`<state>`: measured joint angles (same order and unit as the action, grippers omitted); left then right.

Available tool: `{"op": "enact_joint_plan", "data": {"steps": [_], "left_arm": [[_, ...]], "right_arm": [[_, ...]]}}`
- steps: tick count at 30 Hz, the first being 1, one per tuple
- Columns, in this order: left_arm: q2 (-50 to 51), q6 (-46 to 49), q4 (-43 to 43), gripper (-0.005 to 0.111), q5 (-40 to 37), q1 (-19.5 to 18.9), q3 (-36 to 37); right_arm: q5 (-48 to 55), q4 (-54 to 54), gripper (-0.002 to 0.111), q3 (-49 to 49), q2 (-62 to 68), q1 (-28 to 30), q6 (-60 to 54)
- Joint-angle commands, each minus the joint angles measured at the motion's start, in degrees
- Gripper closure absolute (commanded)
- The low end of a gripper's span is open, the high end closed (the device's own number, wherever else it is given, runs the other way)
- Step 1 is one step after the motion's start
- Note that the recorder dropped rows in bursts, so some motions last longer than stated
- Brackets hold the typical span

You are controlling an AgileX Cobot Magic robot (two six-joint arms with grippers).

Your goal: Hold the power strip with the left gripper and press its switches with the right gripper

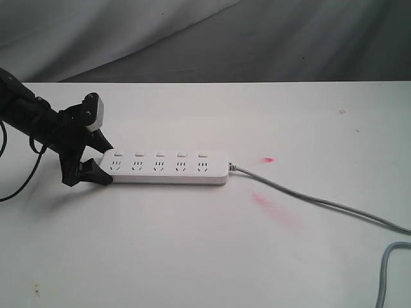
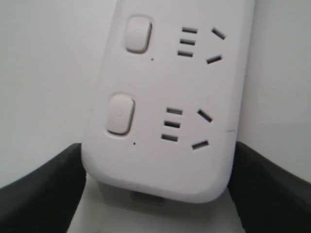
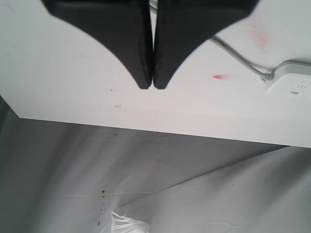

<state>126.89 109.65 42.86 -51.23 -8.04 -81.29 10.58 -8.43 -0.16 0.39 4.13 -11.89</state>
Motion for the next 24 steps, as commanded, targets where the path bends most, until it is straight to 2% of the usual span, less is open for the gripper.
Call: {"op": "enact_joint_plan", "data": {"steps": [1, 13, 18, 24], "left_arm": [[-0.1, 0.1, 0.6, 0.049, 0.2, 0.0, -0.3], [-0.1, -0.1, 0.6, 0.049, 0.2, 0.0, -0.3], [-0.1, -0.1, 0.6, 0.049, 0.2, 0.0, -0.3], [-0.1, 0.0, 0.6, 0.049, 0.2, 0.0, -0.3]], "right_arm": [[0.0, -0.1, 0.108, 0.2, -0.4, 0.4, 0.3], [1.6, -0.1, 0.108, -0.7, -0.4, 0.4, 0.3], [10.7, -0.1, 0.108, -10.8, 3.4, 0.4, 0.3], [22.7, -0.1, 0.108, -28.4, 19.7, 0.4, 0.3]]}}
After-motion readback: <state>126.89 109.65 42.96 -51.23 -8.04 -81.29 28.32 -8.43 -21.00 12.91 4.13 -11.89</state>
